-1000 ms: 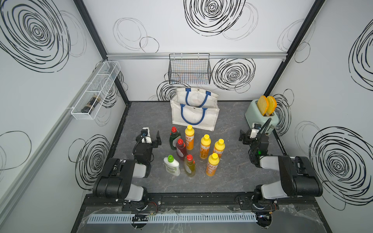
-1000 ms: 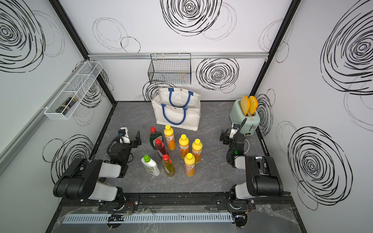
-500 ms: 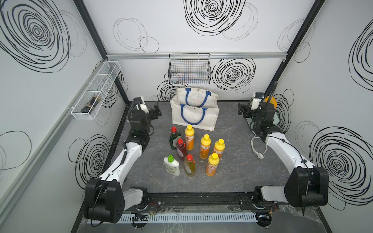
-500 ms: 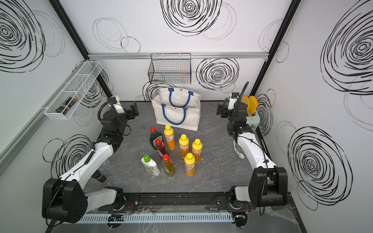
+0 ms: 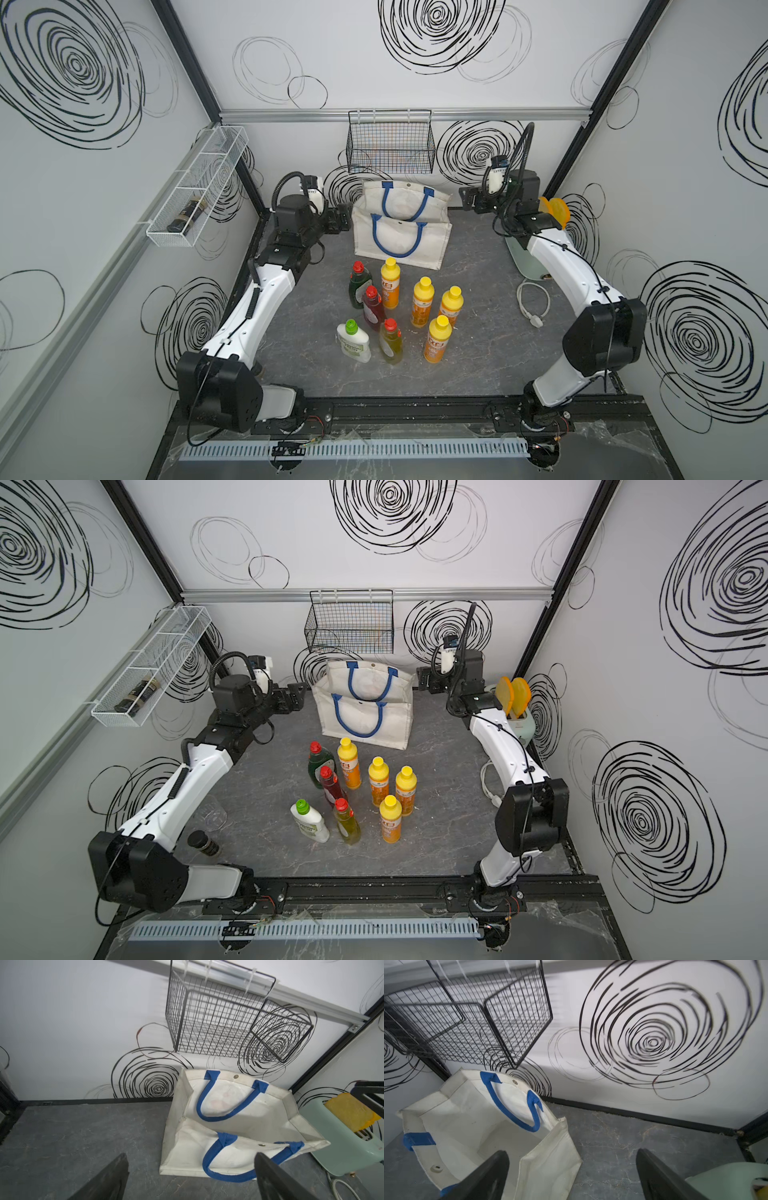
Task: Pack dish soap into the shopping bag
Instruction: Move the shopping bag to the center of the board.
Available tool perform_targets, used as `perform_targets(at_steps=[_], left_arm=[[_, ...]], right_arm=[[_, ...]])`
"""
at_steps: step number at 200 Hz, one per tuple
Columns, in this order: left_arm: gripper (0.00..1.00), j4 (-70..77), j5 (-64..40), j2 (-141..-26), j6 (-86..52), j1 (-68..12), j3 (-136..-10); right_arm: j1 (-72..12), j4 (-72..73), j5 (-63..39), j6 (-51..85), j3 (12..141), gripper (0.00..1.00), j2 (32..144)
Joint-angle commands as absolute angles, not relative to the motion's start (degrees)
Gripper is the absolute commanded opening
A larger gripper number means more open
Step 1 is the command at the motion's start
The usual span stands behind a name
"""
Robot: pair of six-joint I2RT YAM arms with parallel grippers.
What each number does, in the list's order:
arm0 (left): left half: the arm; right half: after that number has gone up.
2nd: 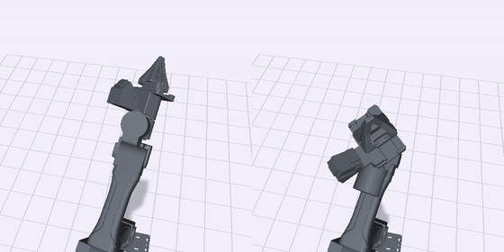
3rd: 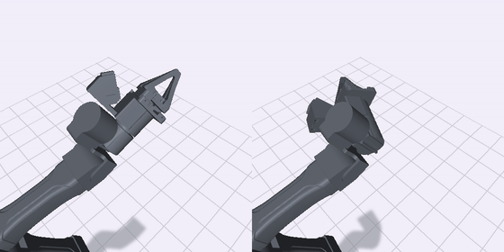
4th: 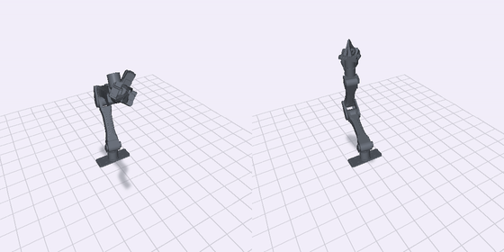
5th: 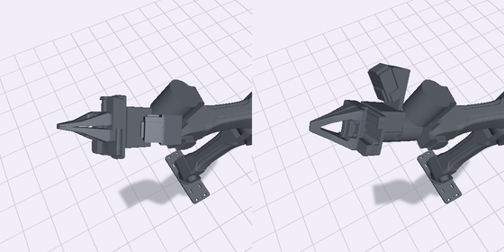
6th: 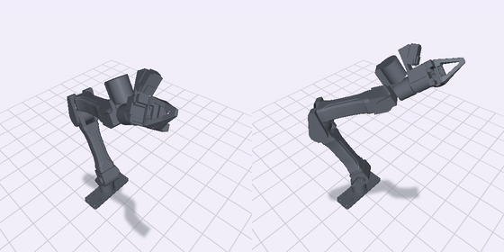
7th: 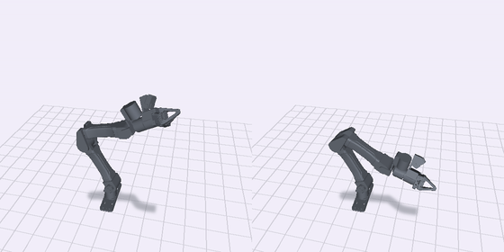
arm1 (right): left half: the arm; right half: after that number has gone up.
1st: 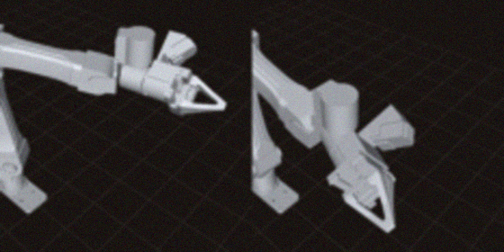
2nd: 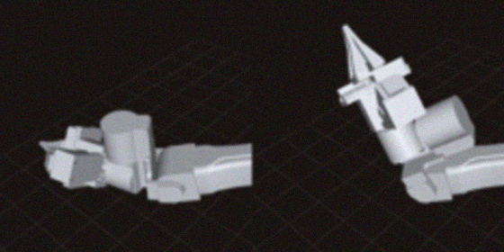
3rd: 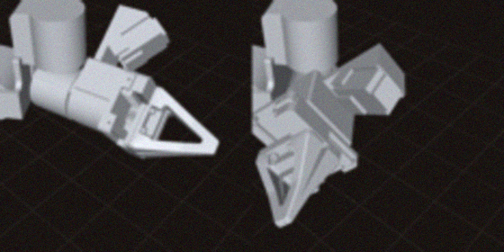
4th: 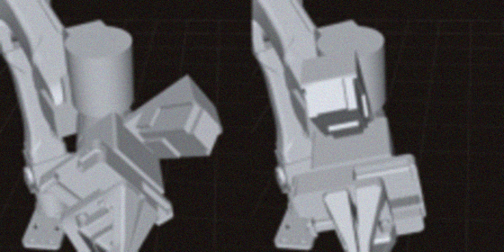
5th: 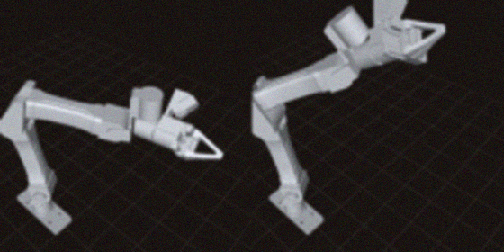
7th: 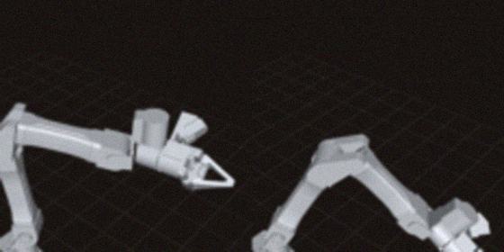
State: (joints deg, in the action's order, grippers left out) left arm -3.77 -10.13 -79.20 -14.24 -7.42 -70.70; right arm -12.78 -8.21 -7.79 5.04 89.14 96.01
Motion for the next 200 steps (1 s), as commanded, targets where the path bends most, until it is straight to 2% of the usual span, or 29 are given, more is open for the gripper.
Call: perform_targets(at_steps=[1, 33, 76, 105, 121, 200], left_arm=[[0.96, -2.6, -13.5, -79.2, -16.0, -6.8, -69.8], [0.96, 3.9, -19.1, -77.8, -21.6, -3.6, -64.9], [0.96, 2.5, -15.9, -75.4, -18.7, -4.2, -64.6], [0.96, 1.8, -16.3, -76.0, -18.7, -4.3, -65.1], [0.96, 0.9, -16.5, -76.4, -18.4, -4.3, -65.8], [0.96, -3.0, -13.7, -76.8, -16.4, -4.4, -67.7]], right_arm=[[-15.3, -12.1, -8.9, 6.0, 91.7, 0.99, 98.3], [-17.3, -12.7, -7.6, 6.3, 93.1, 0.99, 101.5], [-18.6, -16.4, -6.6, 6.3, 97.9, 0.97, 106.5], [-18.7, -20.1, -5.3, 6.0, 101.5, 0.90, 109.3], [-18.7, -22.7, -4.5, 5.7, 103.0, 0.81, 110.3], [-18.6, -28.0, -4.8, 6.0, 104.3, 0.65, 110.6]])
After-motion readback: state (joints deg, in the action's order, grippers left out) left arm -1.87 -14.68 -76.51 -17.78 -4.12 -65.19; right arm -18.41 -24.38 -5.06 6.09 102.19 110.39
